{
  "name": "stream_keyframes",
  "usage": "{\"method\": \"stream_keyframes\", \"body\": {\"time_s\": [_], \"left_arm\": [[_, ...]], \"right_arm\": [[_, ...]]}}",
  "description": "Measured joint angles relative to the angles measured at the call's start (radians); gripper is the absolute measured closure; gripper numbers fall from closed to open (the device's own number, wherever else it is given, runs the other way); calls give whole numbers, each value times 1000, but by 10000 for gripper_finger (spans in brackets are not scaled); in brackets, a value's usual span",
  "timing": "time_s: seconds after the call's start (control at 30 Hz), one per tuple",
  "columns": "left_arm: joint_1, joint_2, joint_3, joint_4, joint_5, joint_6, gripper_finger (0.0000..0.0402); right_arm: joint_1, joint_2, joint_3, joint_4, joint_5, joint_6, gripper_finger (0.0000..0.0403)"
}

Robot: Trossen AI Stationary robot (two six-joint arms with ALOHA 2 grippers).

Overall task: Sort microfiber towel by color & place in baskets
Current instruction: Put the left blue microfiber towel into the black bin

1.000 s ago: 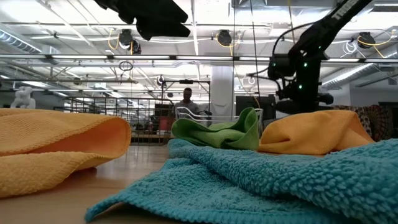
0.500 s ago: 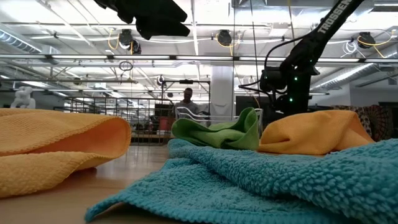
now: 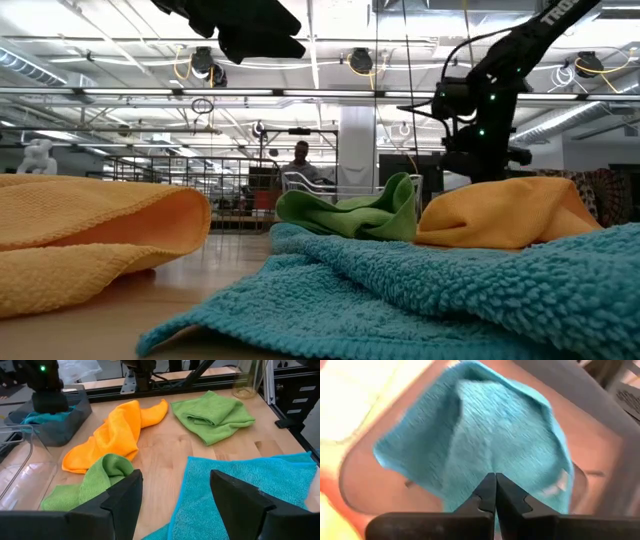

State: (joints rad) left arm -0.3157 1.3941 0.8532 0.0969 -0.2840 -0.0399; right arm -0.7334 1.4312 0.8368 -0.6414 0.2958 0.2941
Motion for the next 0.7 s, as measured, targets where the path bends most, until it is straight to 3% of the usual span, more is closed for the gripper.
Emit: {"method": "stream_keyframes", "body": {"time_s": [0.2, 0.7], "left_arm": [[0, 0, 0, 0, 0, 0, 164], [0, 0, 0, 0, 0, -5, 164]], "right_arm": [[-41, -2, 0, -51, -5, 20, 403], [-53, 162, 3, 32, -45, 35, 403]]}}
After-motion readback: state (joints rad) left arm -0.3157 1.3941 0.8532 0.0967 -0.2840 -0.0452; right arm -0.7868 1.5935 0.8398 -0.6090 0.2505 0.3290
